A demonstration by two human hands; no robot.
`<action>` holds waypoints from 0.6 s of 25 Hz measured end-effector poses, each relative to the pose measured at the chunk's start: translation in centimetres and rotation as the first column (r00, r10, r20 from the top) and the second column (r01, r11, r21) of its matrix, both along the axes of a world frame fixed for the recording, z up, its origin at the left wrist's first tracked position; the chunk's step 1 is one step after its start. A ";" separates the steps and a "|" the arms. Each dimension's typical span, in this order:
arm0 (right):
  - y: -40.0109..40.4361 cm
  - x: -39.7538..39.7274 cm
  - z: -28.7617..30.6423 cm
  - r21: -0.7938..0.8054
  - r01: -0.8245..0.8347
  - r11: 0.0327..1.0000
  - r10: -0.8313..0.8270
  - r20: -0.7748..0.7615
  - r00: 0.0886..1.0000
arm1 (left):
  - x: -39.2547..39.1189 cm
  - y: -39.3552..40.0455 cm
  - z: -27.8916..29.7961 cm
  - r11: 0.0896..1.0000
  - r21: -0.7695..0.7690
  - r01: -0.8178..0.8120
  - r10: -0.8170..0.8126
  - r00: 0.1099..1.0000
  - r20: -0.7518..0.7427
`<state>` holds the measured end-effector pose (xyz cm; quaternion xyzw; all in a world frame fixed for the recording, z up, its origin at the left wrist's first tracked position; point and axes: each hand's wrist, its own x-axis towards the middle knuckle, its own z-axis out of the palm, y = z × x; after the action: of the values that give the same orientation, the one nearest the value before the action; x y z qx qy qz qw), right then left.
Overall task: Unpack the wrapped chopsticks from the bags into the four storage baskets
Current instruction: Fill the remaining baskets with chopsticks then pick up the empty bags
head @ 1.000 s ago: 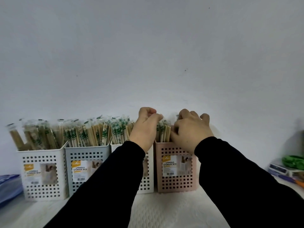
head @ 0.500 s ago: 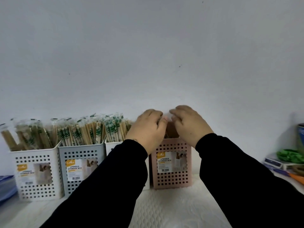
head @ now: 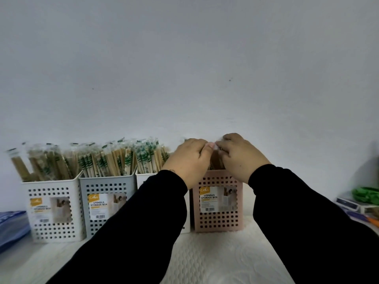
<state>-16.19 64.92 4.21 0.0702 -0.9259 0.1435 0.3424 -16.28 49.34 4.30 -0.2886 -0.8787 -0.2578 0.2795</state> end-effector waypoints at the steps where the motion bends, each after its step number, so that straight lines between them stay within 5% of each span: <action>1: -0.1 0.0 -0.1 -0.008 0.007 1.000 -0.007 -0.011 1.000 | 0.2 -0.1 0.1 1.000 0.020 0.014 -0.015 1.000 0.016; 5: -1.6 1.9 1.1 -0.124 -0.101 0.987 0.049 -0.369 0.928 | 2.4 -2.6 2.4 0.988 0.151 -0.024 0.062 0.966 -0.252; 8: -3.8 3.0 1.0 0.156 -0.188 0.970 0.225 -0.269 0.937 | 2.4 -5.5 4.2 0.990 0.108 -0.087 0.121 0.921 -0.371; 10: -4.2 2.6 0.1 0.282 -0.063 0.957 0.115 -0.172 0.978 | 1.5 -7.9 3.9 0.977 0.144 -0.155 0.196 0.923 -0.331; 13: -3.7 2.2 -0.3 0.156 0.069 0.985 -0.042 -0.169 0.985 | 0.6 -10.3 2.3 0.941 0.304 -0.146 0.232 0.934 -0.272; 15: -4.8 2.8 -0.1 0.078 0.023 0.997 -0.002 -0.264 0.964 | 0.0 -11.2 1.8 0.928 0.360 -0.096 0.206 0.937 -0.282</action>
<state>-13.34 60.09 4.08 0.0964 -0.8775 0.0934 0.4605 -16.24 38.12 6.10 -0.2040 -0.7847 -0.3338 0.4809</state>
